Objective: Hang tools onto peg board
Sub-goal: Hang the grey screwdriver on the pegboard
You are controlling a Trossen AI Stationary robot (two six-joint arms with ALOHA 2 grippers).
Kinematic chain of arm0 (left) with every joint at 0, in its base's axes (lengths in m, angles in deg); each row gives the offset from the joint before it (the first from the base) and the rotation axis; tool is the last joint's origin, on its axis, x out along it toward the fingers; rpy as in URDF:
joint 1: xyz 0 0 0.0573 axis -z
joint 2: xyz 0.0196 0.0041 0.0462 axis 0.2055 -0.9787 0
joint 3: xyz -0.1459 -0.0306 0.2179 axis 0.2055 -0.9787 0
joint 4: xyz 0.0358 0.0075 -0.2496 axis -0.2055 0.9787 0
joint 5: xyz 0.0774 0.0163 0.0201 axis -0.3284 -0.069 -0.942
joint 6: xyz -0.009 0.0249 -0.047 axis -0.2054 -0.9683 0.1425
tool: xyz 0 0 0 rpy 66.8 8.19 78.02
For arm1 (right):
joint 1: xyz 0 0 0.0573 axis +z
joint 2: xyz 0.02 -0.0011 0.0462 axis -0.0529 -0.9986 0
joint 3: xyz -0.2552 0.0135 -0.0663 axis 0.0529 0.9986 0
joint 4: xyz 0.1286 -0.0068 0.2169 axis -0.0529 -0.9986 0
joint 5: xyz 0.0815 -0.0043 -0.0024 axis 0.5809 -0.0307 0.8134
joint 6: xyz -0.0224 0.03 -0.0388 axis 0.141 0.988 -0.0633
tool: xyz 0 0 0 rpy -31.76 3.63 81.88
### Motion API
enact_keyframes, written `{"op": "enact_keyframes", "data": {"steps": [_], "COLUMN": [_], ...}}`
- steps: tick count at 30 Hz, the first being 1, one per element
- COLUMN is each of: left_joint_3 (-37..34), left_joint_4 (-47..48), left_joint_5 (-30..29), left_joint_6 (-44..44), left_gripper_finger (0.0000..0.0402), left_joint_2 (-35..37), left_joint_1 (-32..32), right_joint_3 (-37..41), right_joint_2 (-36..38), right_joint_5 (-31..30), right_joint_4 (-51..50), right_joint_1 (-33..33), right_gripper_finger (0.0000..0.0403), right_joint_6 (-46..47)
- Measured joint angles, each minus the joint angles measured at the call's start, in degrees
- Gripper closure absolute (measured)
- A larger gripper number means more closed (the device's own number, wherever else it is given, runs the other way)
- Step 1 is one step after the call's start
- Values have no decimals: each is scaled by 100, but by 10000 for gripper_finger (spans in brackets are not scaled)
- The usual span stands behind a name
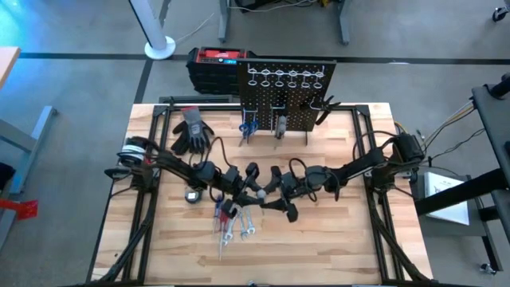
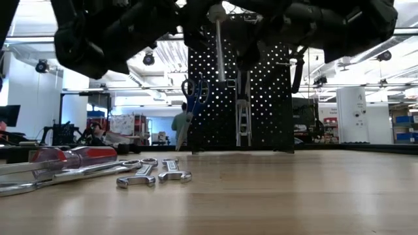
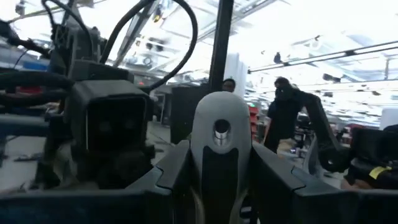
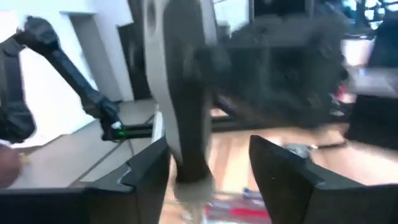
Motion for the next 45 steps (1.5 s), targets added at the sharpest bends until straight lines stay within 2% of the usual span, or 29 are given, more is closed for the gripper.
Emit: {"op": "enact_keyframes", "data": {"steps": [3, 7, 12, 14, 17, 20, 22, 25, 32, 39, 42, 45], "left_joint_3": [183, 286, 76, -115, -486, -859, -1036, -1148, -823, -610, -617, -630], "left_joint_4": [17, 18, 15, 23, 9, -1, 82, 309, 970, 1123, 1134, 1133], "left_joint_5": [106, 197, 219, 187, -84, -848, -1333, -1672, -1814, -1933, -2051, -2062], "left_joint_6": [39, 141, 403, 428, 517, 471, 441, 388, 151, -57, -57, -82], "left_gripper_finger": [287, 287, 287, 279, 222, 171, 154, 146, 155, 165, 202, 268], "left_joint_2": [-172, -266, -110, -2, 208, 459, 585, 722, 690, 712, 714, 714], "left_joint_1": [-24, -39, -204, -280, -367, -370, -371, -373, -371, -360, -362, -369], "right_joint_3": [15, 50, 50, 50, 94, 87, 67, -15, -277, -374, -374, -374], "right_joint_2": [72, 98, 109, 114, 125, 201, 203, 201, 203, 186, 184, 190], "right_joint_5": [122, 303, 151, -148, -845, -1695, -2347, -3089, -3678, -3821, -3974, -4004], "right_joint_4": [-180, -294, -322, -371, -525, -932, -1203, -1480, -1877, -2109, -2137, -2138], "right_joint_1": [3, 15, 4, 5, 30, 86, 157, 265, 352, 382, 416, 426], "right_gripper_finger": [250, 344, 351, 351, 351, 351, 351, 351, 351, 351, 351, 351], "right_joint_6": [164, 71, 106, 162, 152, 52, -16, -159, -488, -481, -526, -520]}}
